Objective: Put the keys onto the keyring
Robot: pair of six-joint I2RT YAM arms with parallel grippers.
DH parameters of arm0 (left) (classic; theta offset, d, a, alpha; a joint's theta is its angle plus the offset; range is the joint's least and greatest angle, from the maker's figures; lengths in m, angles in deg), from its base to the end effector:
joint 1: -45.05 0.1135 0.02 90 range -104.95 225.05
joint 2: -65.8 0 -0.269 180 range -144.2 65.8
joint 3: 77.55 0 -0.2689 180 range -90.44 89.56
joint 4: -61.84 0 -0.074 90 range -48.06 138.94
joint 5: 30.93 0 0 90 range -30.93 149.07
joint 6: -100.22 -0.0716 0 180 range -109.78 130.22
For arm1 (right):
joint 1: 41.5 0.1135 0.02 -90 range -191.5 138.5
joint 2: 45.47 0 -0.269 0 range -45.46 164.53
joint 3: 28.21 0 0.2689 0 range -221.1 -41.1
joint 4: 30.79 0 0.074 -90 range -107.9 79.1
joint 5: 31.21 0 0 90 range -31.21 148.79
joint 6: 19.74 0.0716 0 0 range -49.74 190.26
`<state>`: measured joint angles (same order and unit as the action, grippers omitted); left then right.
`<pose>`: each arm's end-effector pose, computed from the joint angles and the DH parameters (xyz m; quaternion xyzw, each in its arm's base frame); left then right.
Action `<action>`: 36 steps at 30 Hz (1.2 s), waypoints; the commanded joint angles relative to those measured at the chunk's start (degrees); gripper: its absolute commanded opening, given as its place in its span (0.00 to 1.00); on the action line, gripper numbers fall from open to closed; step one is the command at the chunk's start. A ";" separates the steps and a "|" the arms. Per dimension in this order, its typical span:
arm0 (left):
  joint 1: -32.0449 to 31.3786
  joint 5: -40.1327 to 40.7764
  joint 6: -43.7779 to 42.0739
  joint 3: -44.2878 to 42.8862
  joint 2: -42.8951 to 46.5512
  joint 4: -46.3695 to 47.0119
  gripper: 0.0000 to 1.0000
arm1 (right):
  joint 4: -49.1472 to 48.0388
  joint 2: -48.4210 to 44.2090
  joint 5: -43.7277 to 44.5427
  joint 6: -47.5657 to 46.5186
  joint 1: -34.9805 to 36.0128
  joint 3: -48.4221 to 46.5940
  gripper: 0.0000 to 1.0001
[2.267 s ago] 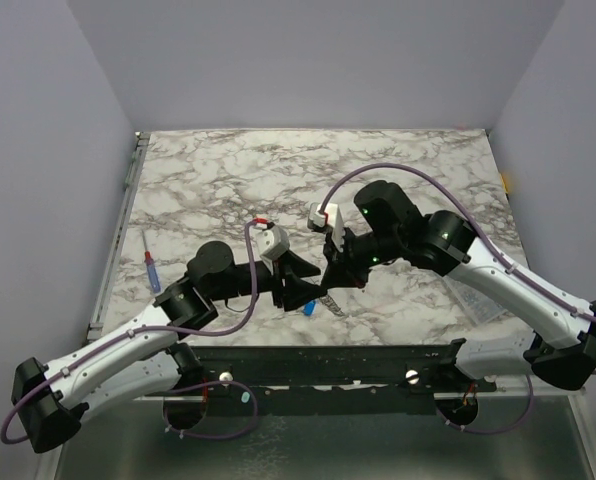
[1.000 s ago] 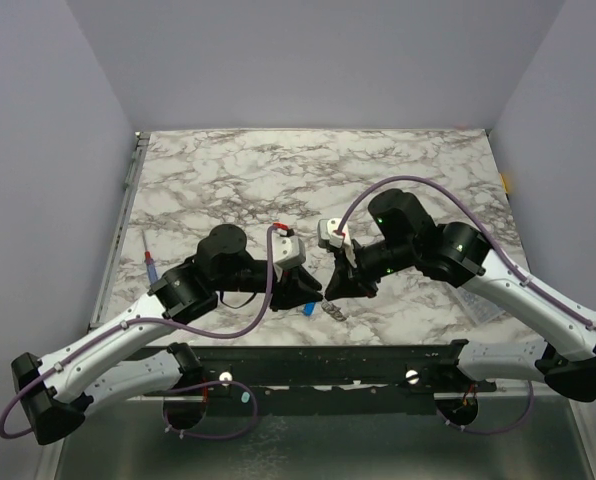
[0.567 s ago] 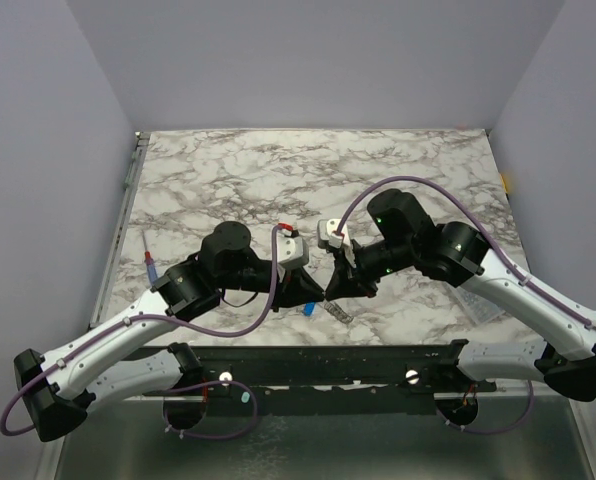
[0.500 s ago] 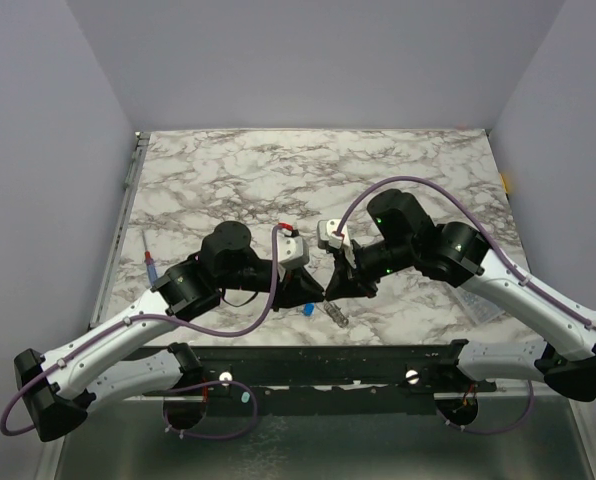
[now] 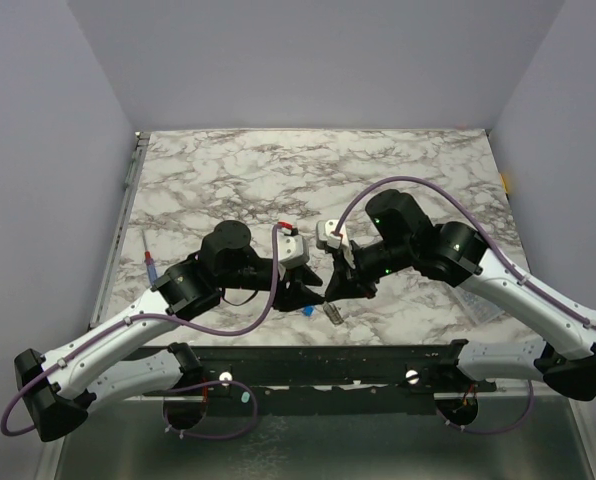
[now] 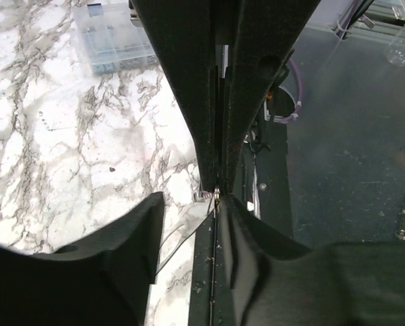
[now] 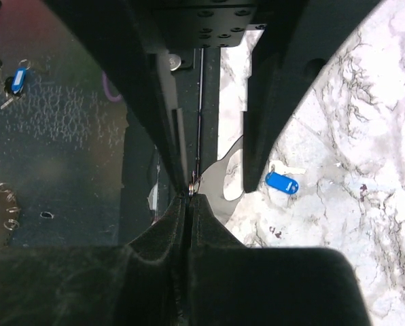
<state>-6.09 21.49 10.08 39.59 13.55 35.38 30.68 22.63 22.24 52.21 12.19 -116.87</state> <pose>0.1200 -0.2185 0.3400 0.5019 0.5969 -0.4777 0.4045 0.1260 0.2435 0.3714 -0.6117 0.6236 0.3923 0.2882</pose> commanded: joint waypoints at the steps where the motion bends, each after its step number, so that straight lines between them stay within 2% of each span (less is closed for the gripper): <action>1: -0.06 -0.01 -0.08 -1.49 1.13 0.48 0.53 | 0.03 1.13 0.04 -0.04 0.43 0.35 0.01; 5: -0.10 -0.02 -0.08 -1.24 1.61 0.42 0.57 | 0.03 1.33 0.38 -0.04 0.46 0.44 0.01; 10: -0.08 0.97 -0.06 -0.97 1.93 0.41 0.43 | 0.03 1.04 0.75 -0.06 0.45 0.36 0.01; 21: -0.06 0.64 -0.10 -0.03 -0.27 0.50 0.39 | -0.39 0.48 1.17 -0.40 0.45 0.51 0.01; 26: -0.10 -0.03 -0.08 0.12 -2.48 1.36 0.27 | -0.37 0.30 1.09 -0.58 0.47 0.36 0.01; 30: -0.05 0.99 1.92 0.35 -2.78 3.31 0.00 | -0.28 0.45 0.79 -0.53 0.45 0.44 0.01; 36: -0.08 2.74 3.38 2.11 -0.18 6.50 0.00 | -1.24 0.27 1.20 -0.63 0.45 0.61 0.01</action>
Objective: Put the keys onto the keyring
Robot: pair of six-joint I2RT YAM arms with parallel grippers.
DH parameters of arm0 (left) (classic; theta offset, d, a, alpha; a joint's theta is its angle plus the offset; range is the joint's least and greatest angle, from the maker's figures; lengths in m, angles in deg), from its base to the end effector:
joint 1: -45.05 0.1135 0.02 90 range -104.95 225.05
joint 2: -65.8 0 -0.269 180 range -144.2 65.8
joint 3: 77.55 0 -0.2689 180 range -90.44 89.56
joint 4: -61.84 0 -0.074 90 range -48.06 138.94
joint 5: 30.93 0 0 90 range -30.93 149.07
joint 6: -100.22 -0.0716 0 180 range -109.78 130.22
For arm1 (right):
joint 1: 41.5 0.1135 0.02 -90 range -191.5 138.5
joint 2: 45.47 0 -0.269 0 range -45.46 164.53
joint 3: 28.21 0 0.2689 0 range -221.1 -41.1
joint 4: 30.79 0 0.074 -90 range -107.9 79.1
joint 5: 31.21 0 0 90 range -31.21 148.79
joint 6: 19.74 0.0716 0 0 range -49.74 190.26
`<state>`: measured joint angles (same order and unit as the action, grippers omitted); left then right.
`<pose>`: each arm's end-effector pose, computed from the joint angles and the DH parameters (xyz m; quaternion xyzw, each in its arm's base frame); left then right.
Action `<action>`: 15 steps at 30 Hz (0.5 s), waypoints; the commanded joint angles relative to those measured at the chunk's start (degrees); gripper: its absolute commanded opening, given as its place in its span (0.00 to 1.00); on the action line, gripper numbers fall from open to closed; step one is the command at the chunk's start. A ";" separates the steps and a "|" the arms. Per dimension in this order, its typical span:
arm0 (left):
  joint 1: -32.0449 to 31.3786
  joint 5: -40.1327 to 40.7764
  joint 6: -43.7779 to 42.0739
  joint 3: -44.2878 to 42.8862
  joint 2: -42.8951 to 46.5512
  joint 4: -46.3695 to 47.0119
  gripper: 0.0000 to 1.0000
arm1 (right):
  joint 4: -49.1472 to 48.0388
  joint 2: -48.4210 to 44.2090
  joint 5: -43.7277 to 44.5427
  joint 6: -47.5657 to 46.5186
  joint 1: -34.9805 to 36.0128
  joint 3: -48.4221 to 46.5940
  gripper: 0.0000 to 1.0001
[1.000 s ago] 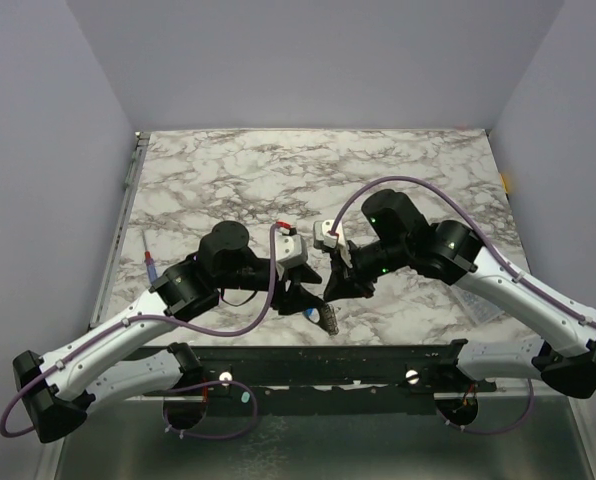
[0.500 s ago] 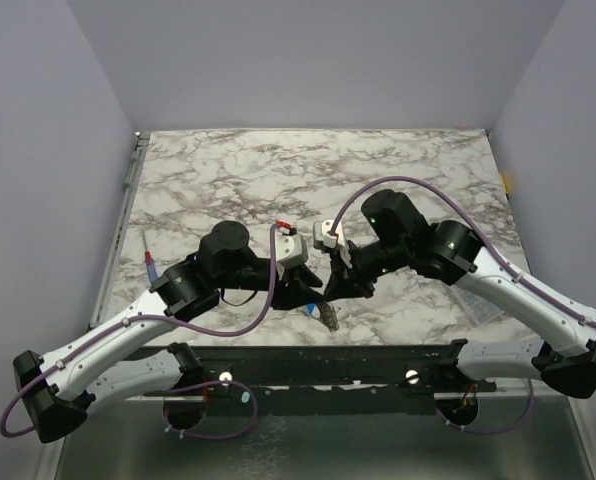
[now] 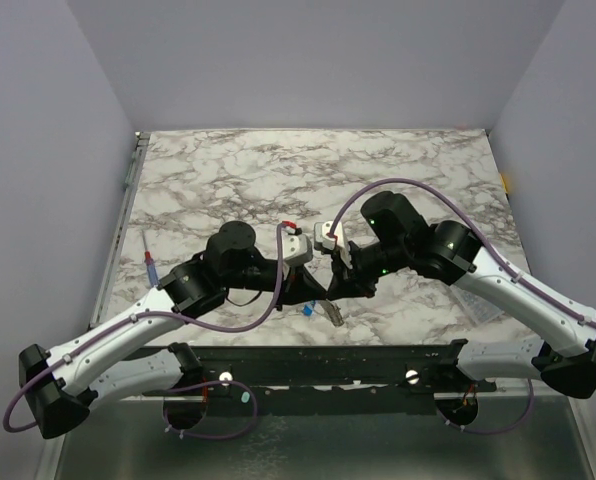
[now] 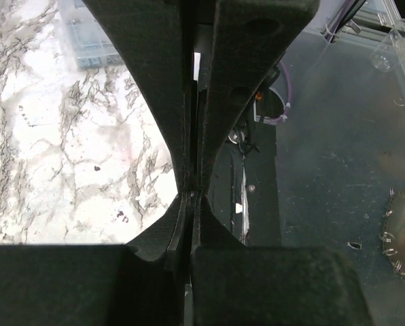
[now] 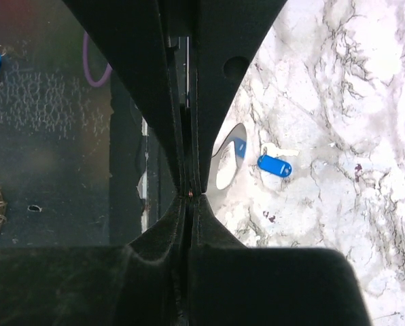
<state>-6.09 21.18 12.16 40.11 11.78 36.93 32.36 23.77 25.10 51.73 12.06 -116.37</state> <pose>0.1246 -0.2247 0.3328 0.4921 0.6087 -0.4855 0.3894 0.1312 0.2446 0.3591 -0.6100 0.6466 0.3666 0.2746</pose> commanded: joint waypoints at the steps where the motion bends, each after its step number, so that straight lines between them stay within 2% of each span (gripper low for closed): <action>1: -0.06 3.45 1.37 1.95 2.02 5.20 0.00 | -3.40 -1.13 -1.34 -0.06 0.58 0.24 0.01; 3: -0.09 4.52 1.49 2.44 3.00 5.69 0.00 | -5.23 -1.86 -0.41 0.37 0.58 0.92 0.01; 5: -0.08 5.83 1.45 2.87 4.28 6.23 0.00 | -7.62 -2.72 0.80 1.01 0.56 2.01 0.05; 7: -0.04 7.25 1.47 3.56 5.72 6.84 0.00 | -9.83 -3.17 3.08 2.46 0.60 2.66 0.21; 8: -0.02 7.89 1.44 3.81 6.45 7.21 0.00 | -10.85 -3.31 4.16 3.39 0.56 2.82 0.34; 12: -0.10 10.10 2.15 5.00 8.88 9.21 0.00 | -14.80 -4.74 7.76 5.22 0.58 4.16 0.66; 13: -0.09 10.60 2.31 5.39 9.36 9.74 0.00 | -16.54 -5.59 9.05 5.44 0.58 4.95 0.82; 15: -0.02 11.45 2.91 6.02 10.25 11.17 0.00 | -20.47 -8.12 11.10 5.32 0.61 6.93 0.87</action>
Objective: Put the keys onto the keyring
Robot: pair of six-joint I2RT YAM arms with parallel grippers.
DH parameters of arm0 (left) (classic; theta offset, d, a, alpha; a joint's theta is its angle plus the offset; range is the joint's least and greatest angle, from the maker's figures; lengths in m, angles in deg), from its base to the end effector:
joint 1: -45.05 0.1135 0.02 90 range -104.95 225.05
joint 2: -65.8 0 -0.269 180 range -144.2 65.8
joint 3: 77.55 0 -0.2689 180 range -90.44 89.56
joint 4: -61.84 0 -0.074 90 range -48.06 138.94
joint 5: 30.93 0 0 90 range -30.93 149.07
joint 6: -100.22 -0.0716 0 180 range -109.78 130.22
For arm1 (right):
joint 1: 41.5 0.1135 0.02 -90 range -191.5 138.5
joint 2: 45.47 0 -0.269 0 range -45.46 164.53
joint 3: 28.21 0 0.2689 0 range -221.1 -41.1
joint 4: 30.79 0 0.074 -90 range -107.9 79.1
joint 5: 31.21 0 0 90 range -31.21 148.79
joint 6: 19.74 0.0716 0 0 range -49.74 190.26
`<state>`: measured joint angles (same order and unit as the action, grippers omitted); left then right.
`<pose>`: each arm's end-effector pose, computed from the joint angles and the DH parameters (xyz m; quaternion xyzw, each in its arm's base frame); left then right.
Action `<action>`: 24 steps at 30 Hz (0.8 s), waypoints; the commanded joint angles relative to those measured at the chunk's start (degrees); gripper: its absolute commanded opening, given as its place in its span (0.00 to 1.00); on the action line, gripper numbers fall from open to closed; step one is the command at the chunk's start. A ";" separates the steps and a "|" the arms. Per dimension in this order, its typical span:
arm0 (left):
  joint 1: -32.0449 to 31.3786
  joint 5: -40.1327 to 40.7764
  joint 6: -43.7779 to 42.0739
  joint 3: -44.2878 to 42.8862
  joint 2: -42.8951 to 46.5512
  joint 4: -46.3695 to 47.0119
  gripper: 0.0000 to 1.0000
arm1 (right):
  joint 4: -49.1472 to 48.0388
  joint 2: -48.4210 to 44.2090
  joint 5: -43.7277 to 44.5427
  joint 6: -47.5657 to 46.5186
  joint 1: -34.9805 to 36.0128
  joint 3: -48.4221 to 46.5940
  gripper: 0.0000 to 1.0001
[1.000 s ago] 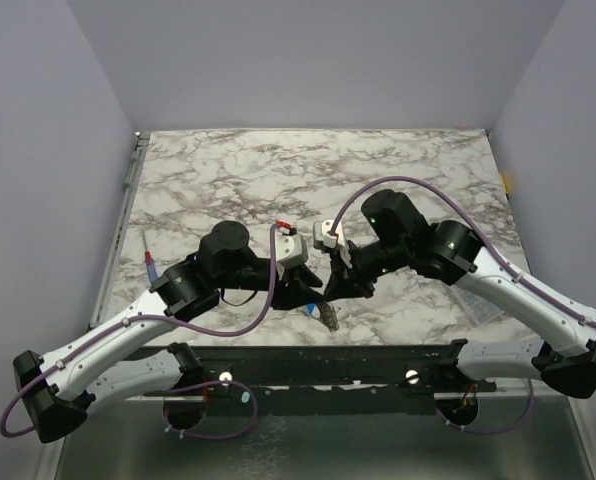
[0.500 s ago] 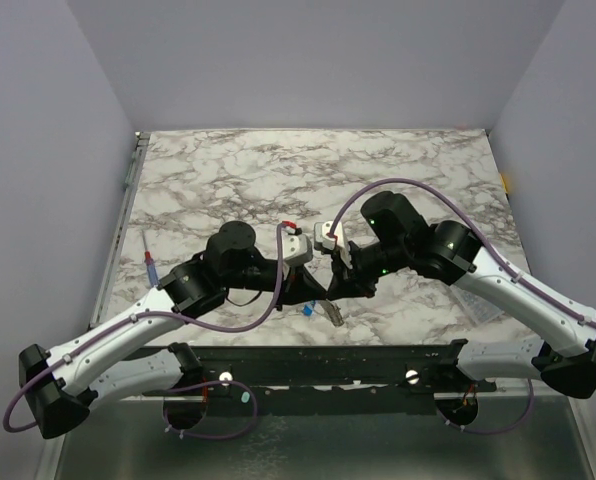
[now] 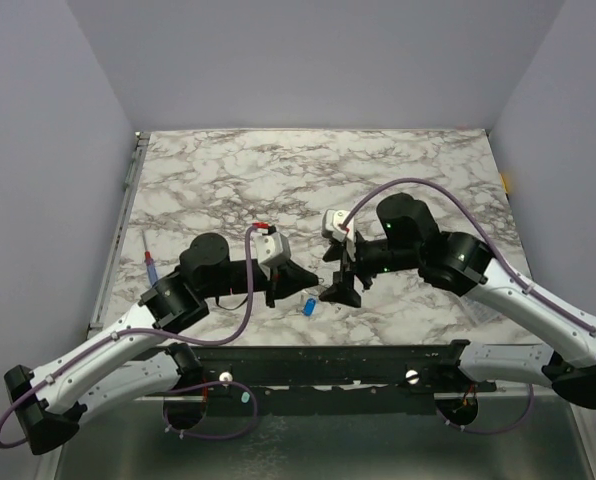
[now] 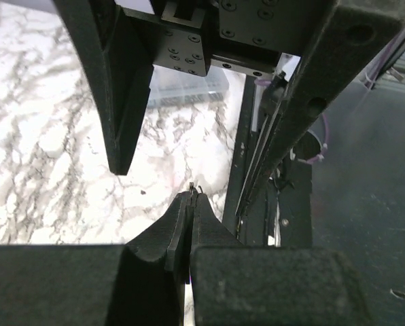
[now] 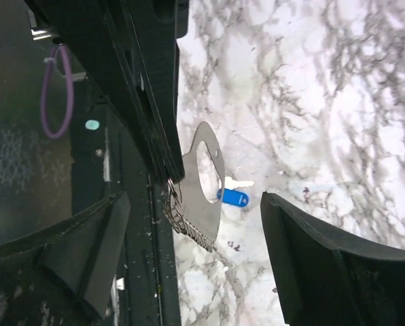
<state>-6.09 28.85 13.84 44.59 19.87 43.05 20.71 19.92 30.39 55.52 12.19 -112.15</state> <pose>0.1168 -0.2024 0.3461 0.4493 0.5914 -0.4678 0.4791 0.1371 0.2441 0.3691 -0.5758 0.6385 0.3575 0.3646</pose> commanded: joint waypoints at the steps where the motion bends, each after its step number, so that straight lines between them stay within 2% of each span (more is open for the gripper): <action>1: -0.01 4.05 1.48 1.86 2.71 5.56 0.00 | -11.60 -5.75 6.83 1.63 0.45 4.15 0.87; 5: 0.00 6.05 3.18 4.92 6.14 11.19 0.00 | -25.40 -12.97 7.34 3.92 0.47 11.33 0.93; 10: -0.07 12.85 6.95 11.93 12.09 24.63 0.00 | -41.62 -19.22 4.01 7.51 0.45 20.76 1.00; 14: 0.02 14.50 9.74 18.39 16.81 36.16 0.00 | -45.73 -18.30 1.14 8.58 0.39 22.32 0.91; 18: -0.08 15.30 10.36 21.70 20.09 41.18 0.00 | -45.99 -14.31 -4.71 10.38 0.08 19.78 0.84; 21: -0.04 17.30 9.93 23.77 21.96 43.91 0.00 | -45.92 -10.77 -15.73 14.90 -5.27 16.38 0.81; 24: -0.04 19.76 9.90 26.84 23.17 48.94 0.00 | -54.27 -6.84 -32.37 26.25 -18.05 14.87 0.80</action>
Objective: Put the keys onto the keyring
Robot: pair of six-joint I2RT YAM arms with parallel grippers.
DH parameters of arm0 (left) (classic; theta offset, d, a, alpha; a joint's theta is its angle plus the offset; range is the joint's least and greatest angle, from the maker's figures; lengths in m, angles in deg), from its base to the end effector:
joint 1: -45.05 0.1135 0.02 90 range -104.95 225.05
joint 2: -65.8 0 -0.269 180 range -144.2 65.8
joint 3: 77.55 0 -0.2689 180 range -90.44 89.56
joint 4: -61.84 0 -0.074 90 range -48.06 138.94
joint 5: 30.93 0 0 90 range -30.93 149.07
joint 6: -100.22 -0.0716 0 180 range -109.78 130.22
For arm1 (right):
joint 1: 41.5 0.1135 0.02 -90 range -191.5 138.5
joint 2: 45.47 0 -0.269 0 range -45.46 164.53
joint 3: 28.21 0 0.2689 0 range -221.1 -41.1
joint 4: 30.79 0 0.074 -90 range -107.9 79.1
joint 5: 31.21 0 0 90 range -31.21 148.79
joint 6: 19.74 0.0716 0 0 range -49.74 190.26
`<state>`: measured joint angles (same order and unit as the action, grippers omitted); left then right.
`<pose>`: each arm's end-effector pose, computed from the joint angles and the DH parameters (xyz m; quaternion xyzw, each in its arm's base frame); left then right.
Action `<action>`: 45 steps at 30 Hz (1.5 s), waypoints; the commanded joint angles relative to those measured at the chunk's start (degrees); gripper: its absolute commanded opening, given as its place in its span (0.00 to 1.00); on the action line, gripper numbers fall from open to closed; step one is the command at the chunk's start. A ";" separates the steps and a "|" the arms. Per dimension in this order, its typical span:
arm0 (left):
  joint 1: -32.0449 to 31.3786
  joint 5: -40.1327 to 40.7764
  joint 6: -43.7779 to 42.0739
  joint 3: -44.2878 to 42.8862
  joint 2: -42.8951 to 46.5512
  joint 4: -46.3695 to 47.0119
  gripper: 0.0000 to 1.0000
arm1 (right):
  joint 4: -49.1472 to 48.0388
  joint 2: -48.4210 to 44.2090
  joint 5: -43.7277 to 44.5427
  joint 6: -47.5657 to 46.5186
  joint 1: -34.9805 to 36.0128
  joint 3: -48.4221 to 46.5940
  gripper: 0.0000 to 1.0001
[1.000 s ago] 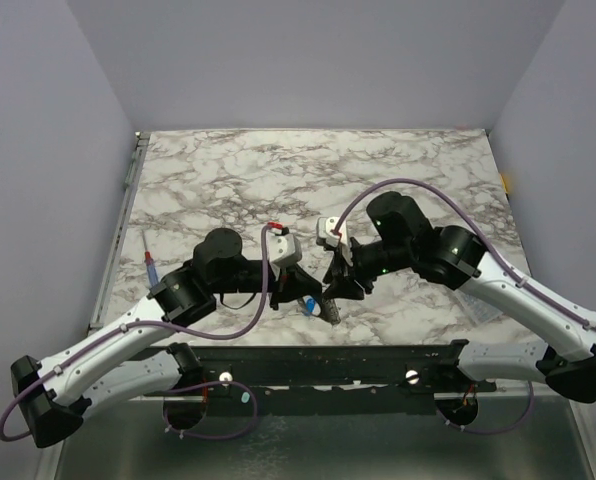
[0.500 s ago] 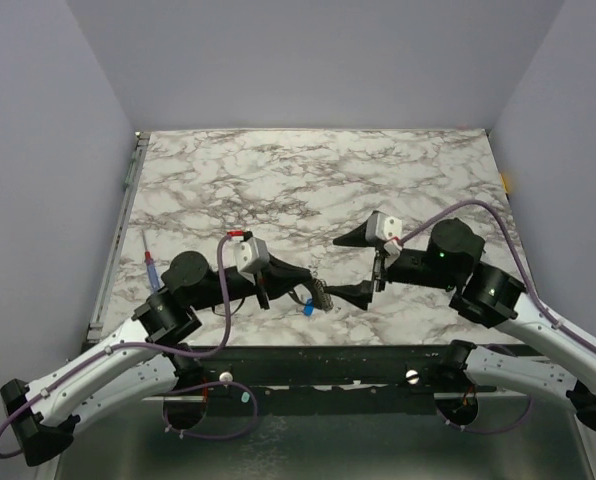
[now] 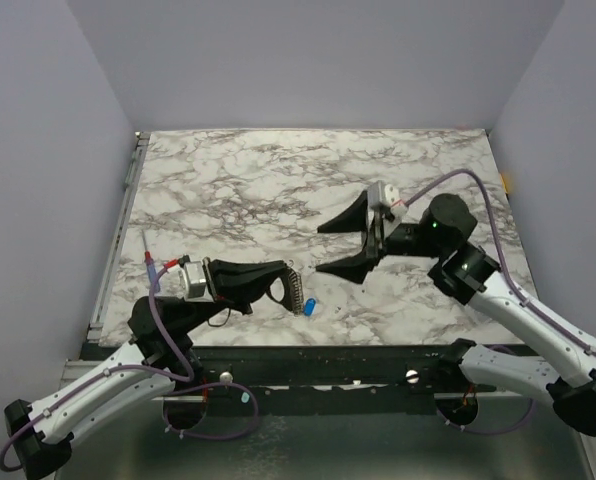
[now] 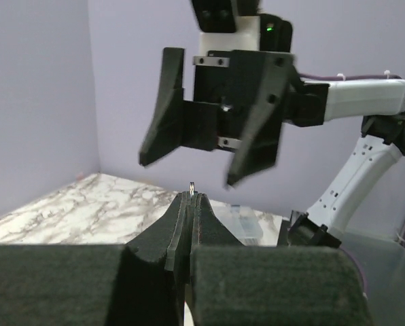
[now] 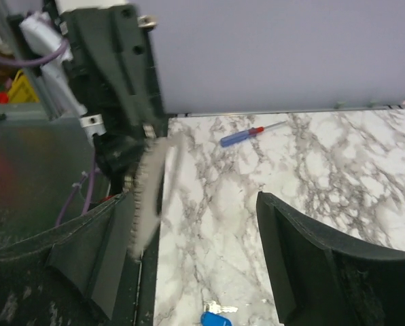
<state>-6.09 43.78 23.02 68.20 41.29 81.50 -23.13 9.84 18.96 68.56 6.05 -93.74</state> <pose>0.0888 -0.1403 0.3408 0.2727 0.4346 -0.5100 0.6904 0.1419 0.2231 0.3882 -0.4945 0.4881 0.4815 0.5341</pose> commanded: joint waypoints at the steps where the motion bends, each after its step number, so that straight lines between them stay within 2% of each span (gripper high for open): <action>1: -0.10 5.59 0.47 4.20 2.01 12.15 0.00 | -13.62 3.93 -23.30 16.70 -14.16 -3.46 0.80; 3: 0.00 8.79 -1.31 5.43 1.69 13.56 0.00 | -17.66 3.23 -20.26 19.56 -15.52 -2.47 0.81; 7: -0.03 17.44 -6.59 7.09 0.08 12.88 0.00 | -22.08 -2.38 -7.12 21.88 -15.56 3.26 0.98; 11: 0.00 15.45 -7.02 6.77 -1.17 12.45 0.00 | -21.16 -5.51 -4.78 20.43 -15.57 6.47 1.00; 15: -0.02 9.39 -7.75 6.69 -2.01 15.62 0.00 | -21.94 -5.79 -5.81 17.38 -15.57 9.48 0.99; 17: 0.02 5.91 -7.30 6.82 -2.61 19.15 0.00 | -22.74 -5.15 -8.78 15.46 -15.62 10.28 0.94; 20: -0.05 0.06 -5.89 6.17 -3.96 21.90 0.00 | -21.12 -2.53 -14.01 14.15 -15.57 8.22 0.79; 22: -0.01 -4.01 -4.04 6.17 -5.73 25.55 0.00 | -22.43 -0.42 -18.85 14.86 -15.58 7.48 0.69; 25: 0.02 -7.90 -1.60 5.78 -9.29 29.64 0.00 | -26.67 2.68 -24.80 17.90 -15.63 6.50 0.61; 30: -0.06 -8.68 0.72 6.43 -14.59 37.47 0.00 | -30.50 4.79 -29.78 22.00 -15.47 5.19 0.48; 33: -0.06 -8.05 0.75 6.50 -16.75 38.95 0.00 | -32.53 5.29 -30.56 24.51 -15.52 5.23 0.30; 38: -0.03 -7.43 1.69 7.63 -19.29 44.24 0.00 | -37.45 7.08 -32.08 28.90 -15.48 6.12 0.28; 45: -0.04 -7.22 2.04 7.91 -20.93 46.83 0.00 | -42.03 9.61 -32.90 32.85 -15.10 5.73 0.29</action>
<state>-6.09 37.49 24.16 75.50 20.96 122.55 -60.23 18.22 -11.55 97.94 -9.58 -86.88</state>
